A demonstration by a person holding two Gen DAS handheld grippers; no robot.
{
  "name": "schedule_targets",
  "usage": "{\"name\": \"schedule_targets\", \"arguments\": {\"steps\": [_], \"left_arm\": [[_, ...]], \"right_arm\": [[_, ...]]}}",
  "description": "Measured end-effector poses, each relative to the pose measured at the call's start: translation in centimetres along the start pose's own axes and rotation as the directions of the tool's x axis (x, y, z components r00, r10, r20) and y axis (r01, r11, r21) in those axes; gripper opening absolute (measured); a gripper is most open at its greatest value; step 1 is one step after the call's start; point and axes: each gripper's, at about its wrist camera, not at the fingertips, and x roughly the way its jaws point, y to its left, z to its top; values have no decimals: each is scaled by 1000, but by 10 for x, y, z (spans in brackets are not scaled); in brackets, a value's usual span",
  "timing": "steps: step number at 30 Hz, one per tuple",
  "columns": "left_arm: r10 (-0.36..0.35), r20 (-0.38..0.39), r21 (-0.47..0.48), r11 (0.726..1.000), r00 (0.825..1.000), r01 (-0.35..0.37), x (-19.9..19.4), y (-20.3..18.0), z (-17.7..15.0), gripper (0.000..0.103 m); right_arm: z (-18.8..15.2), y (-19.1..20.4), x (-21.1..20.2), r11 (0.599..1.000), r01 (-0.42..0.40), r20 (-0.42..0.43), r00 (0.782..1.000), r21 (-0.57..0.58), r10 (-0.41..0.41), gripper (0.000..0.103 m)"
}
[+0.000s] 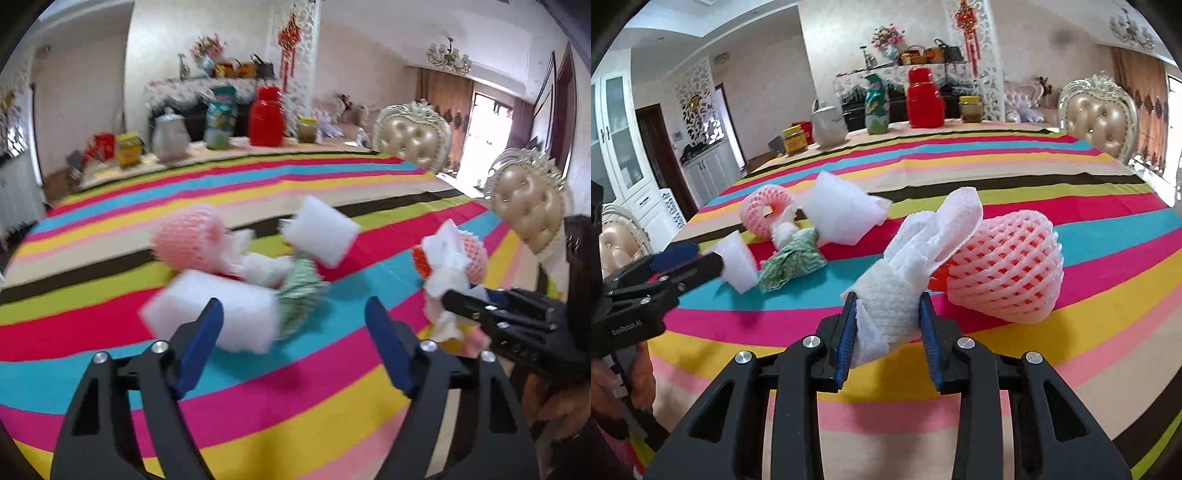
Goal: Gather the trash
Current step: 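Grasp the green striped cloth with the left tool while the right tool holds the tissue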
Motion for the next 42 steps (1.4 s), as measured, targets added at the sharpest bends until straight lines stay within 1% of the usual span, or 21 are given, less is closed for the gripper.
{"name": "schedule_targets", "arguments": {"steps": [1, 4, 7, 9, 10, 12, 15, 16, 19, 21, 23, 24, 26, 33, 35, 36, 37, 38, 39, 41, 42], "left_arm": [[-27, -8, 0, 1000, 1000, 27, 4, -6, 3, 74], [-54, -15, 25, 998, 998, 54, 13, -21, 2, 72], [-98, -64, 21, 995, 993, 100, 30, -30, -1, 68], [-98, -87, 21, 995, 991, 100, 39, -31, -2, 67], [-94, -98, 21, 995, 991, 97, 43, -31, -2, 67], [-74, -115, 16, 997, 991, 77, 51, -27, -3, 67], [7, -122, 18, 1000, 992, -5, 58, -17, -3, 67], [31, -139, 9, 1000, 990, -30, 62, -11, -3, 67], [91, -136, -25, 995, 987, -95, 62, 5, -1, 67], [91, -121, -23, 995, 989, -94, 59, 12, 1, 69], [77, -109, -18, 997, 991, -79, 57, 13, 2, 79], [86, -102, -8, 996, 991, -88, 57, 11, 4, 80], [87, -103, 7, 996, 991, -87, 60, 7, 6, 81], [104, -186, -2, 994, 977, -106, 89, 9, 16, 81], [100, -207, 4, 995, 973, -102, 95, 9, 15, 77], [88, -222, 6, 996, 971, -89, 98, 9, 14, 71], [69, -241, 8, 998, 968, -69, 101, 8, 14, 58], [48, -248, 7, 999, 968, -48, 102, 8, 13, 49], [29, -250, 8, 1000, 968, -28, 102, 7, 13, 44], [35, -230, 30, 999, 973, -29, 97, 2, 11, 34], [41, -218, 37, 999, 975, -34, 95, 0, 11, 33]], "right_arm": [[1, -1, -2, 1000, 18, 8, 1000, -3, -18, 33], [1, -8, -4, 1000, 29, 14, 999, 11, -29, 33], [3, -15, -8, 997, 67, 39, 997, 25, -68, 33], [4, -24, -13, 997, 32, 59, 998, 69, -36, 33], [4, -30, -17, 995, -3, 79, 997, 97, -4, 33], [5, -35, -22, 994, -20, 106, 994, 112, 8, 33], [7, -37, -28, 992, -45, 134, 991, 114, 30, 33], [7, -36, -29, 993, -47, 144, 989, 108, 32, 33], [6, -30, -28, 996, -44, 136, 990, 77, 33, 33], [6, -26, -27, 997, -40, 130, 991, 62, 31, 33], [6, -22, -26, 999, -14, 128, 992, 44, 8, 33], [6, -23, -26, 999, -9, 127, 992, 42, 4, 33], [5, -23, -24, 999, -14, 120, 993, 49, 8, 33], [6, -20, -22, 999, -15, 111, 994, 41, 10, 33], [7, -19, -19, 999, -17, 99, 995, 37, 13, 33], [7, -17, -18, 999, -21, 94, 995, 31, 18, 33], [6, -16, -18, 999, -21, 93, 995, 26, 18, 33], [6, -14, -17, 1000, -19, 92, 996, 17, 18, 33], [5, -13, -17, 1000, -17, 90, 996, 9, 17, 33], [5, -12, -18, 1000, -17, 90, 996, 3, 16, 33], [5, -11, -18, 1000, -18, 90, 996, 1, 18, 33]]}}
